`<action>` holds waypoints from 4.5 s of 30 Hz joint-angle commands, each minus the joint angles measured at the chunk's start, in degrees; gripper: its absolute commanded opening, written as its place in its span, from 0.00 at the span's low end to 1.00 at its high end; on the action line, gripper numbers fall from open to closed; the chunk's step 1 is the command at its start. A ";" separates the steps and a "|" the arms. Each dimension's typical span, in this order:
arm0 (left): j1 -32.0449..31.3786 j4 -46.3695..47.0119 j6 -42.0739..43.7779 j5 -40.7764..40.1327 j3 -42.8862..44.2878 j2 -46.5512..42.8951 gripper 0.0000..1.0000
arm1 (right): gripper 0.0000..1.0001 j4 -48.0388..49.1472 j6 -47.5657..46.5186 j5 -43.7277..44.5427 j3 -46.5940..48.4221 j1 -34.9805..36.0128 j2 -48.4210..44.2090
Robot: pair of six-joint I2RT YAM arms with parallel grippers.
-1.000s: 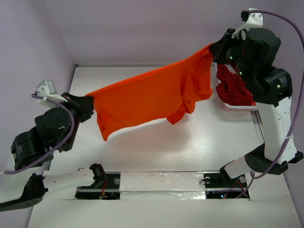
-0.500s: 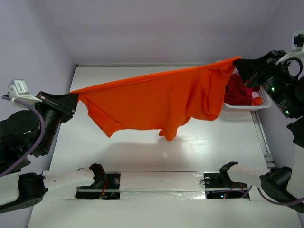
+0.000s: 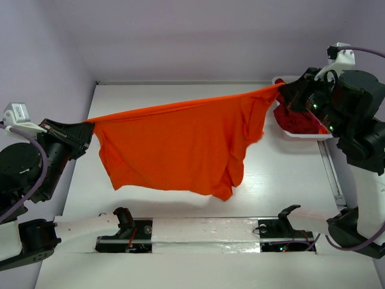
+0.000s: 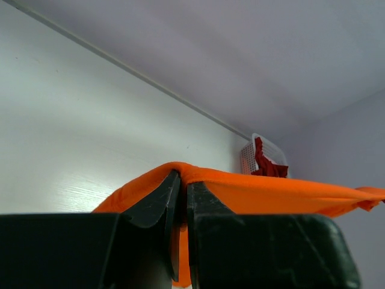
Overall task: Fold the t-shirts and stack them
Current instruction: Flatten the tshirt out
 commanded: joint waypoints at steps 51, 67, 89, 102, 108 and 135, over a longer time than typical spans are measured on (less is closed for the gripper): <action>0.50 16.59 3.68 45.73 6.79 -21.10 0.00 | 0.00 -7.11 4.81 -33.95 11.75 -0.68 -36.89; 0.50 11.14 0.78 35.29 4.60 -17.95 0.00 | 0.00 -0.17 5.17 -25.96 -6.42 -0.68 -38.30; -16.73 8.06 -7.05 -10.35 -9.83 -11.43 0.00 | 0.00 22.35 -0.11 -18.04 -25.53 -0.68 -19.06; -16.73 23.01 4.83 14.17 -6.83 -12.49 0.00 | 0.00 14.69 3.67 -28.76 -11.44 -0.68 -22.11; -16.03 21.43 -1.67 27.35 -10.43 -15.74 0.00 | 0.00 6.00 3.40 -33.59 -11.71 -0.68 -29.85; -10.74 12.47 -8.62 35.22 -7.34 -14.70 0.00 | 0.00 8.44 8.24 -35.54 -16.53 -0.68 -36.81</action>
